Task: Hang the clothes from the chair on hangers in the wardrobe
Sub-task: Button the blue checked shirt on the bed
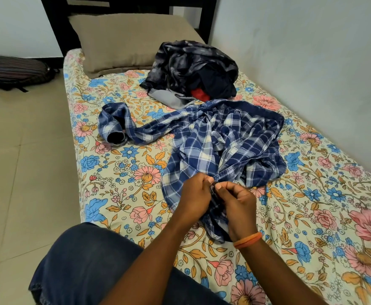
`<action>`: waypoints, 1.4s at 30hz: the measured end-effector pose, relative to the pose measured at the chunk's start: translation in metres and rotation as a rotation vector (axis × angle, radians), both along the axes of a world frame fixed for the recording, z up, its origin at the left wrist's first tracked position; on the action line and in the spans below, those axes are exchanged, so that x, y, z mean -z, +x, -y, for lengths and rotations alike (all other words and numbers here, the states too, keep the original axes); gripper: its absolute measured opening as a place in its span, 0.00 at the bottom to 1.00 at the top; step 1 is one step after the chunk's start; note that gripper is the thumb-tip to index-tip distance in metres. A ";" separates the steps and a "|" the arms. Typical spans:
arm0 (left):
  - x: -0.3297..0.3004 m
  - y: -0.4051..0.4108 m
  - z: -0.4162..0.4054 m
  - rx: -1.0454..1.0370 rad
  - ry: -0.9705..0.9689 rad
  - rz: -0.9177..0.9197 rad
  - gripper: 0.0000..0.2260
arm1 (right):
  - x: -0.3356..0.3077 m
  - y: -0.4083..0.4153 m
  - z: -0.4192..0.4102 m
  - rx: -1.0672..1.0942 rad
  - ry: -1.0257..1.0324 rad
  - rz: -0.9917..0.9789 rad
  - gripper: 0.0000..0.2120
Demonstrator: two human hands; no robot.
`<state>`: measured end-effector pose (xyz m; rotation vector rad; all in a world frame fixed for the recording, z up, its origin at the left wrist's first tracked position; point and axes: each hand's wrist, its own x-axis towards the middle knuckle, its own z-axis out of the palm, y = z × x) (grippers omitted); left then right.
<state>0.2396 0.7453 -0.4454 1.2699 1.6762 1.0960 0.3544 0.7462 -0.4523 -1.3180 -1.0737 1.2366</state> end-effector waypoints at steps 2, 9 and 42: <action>0.001 0.000 -0.002 -0.026 -0.073 0.027 0.10 | 0.005 -0.002 0.001 -0.022 -0.081 -0.110 0.04; 0.004 -0.011 0.001 0.148 -0.031 -0.697 0.07 | -0.004 0.022 -0.032 0.138 -0.120 0.064 0.12; 0.026 -0.037 -0.058 -0.100 0.076 -0.818 0.09 | 0.027 0.023 -0.066 0.344 -0.160 0.016 0.11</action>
